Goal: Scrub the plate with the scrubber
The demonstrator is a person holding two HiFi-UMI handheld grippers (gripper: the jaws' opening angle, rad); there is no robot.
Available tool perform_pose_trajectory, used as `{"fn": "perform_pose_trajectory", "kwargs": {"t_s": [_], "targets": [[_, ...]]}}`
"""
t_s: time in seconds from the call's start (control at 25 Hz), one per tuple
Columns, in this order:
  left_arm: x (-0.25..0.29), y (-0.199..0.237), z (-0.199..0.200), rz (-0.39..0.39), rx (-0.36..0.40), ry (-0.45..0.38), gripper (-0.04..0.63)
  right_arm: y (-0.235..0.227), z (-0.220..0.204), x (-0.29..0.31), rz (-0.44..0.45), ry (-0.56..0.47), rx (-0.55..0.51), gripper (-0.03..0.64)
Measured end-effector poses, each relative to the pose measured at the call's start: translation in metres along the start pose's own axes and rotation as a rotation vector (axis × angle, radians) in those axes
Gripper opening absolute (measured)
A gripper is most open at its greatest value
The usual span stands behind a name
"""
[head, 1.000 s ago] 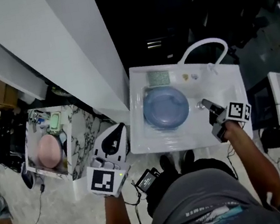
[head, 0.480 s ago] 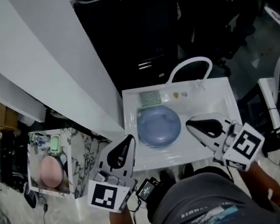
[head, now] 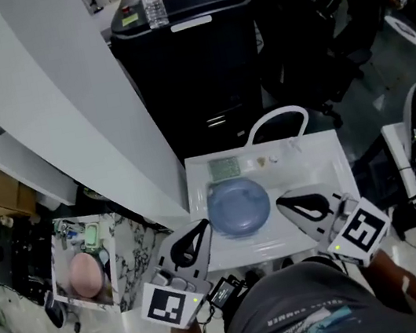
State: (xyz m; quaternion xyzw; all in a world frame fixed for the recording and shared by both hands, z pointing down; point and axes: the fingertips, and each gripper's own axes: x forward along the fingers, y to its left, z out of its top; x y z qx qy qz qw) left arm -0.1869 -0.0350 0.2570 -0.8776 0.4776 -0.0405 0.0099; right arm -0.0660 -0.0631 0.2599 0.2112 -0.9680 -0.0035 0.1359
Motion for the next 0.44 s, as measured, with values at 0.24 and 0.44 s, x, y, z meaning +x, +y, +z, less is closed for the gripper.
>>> {"fn": "perform_pose_trajectory", "kwargs": {"t_s": [0.24,0.44], "targets": [[0.0,-0.002,-0.003,-0.009,-0.002,0.011,0.002,-0.005,-0.004,-0.006,-0.025,0.014,0.018,0.029],[0.004,-0.003,-0.004,-0.011,-0.009,0.021,0.003,-0.013,-0.004,-0.011,-0.034,0.02,0.018,0.029]]}}
